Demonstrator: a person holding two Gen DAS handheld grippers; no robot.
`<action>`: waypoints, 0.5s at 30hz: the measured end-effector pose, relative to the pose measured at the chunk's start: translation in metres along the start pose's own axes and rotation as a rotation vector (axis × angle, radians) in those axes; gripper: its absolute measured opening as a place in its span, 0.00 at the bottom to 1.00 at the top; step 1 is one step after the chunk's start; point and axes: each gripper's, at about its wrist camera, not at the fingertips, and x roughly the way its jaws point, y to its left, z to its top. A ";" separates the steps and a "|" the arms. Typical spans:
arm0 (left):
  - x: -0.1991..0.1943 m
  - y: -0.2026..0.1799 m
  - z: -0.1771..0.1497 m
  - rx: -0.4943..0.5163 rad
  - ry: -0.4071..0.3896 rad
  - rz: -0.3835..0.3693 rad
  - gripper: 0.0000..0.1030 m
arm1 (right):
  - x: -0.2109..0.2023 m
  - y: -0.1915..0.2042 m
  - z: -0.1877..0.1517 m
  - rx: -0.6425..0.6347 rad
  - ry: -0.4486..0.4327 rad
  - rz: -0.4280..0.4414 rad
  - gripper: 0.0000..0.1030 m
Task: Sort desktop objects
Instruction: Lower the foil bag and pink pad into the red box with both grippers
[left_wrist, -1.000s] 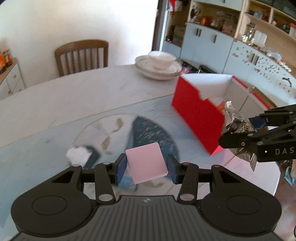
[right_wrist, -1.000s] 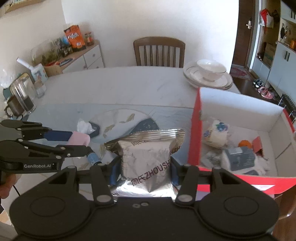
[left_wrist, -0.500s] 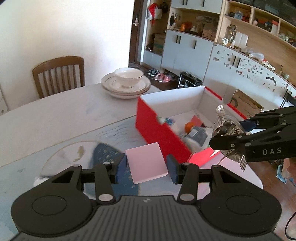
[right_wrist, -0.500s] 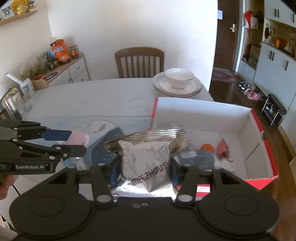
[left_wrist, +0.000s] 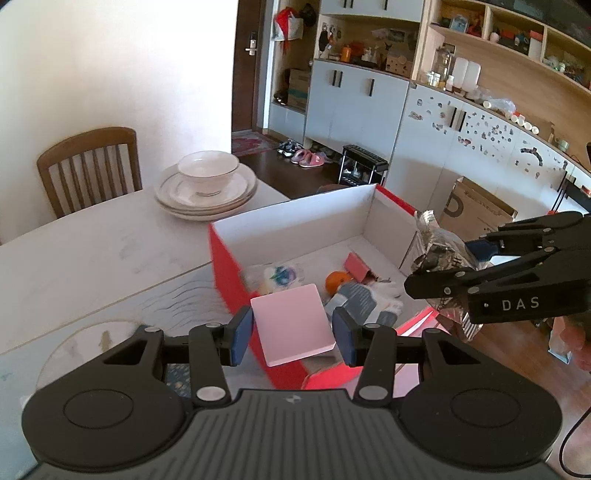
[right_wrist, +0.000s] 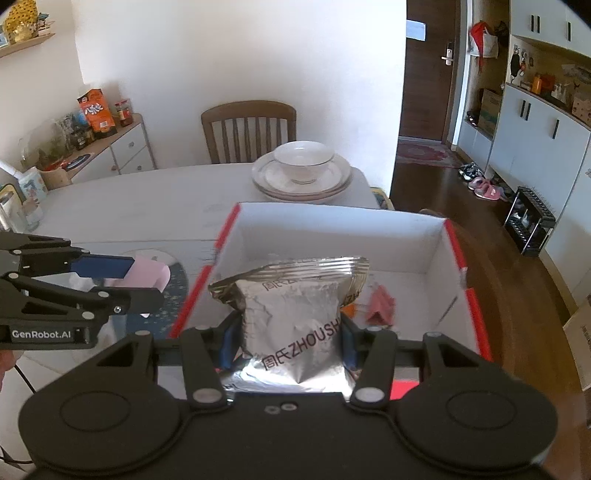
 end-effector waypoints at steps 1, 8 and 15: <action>0.004 -0.003 0.003 -0.001 0.005 -0.001 0.45 | 0.001 -0.005 0.001 0.000 -0.002 -0.004 0.50; 0.038 -0.017 0.023 -0.014 0.034 -0.003 0.45 | 0.011 -0.045 0.008 0.033 -0.001 -0.023 0.50; 0.073 -0.024 0.043 -0.009 0.068 -0.017 0.45 | 0.035 -0.077 0.011 0.032 0.039 -0.037 0.50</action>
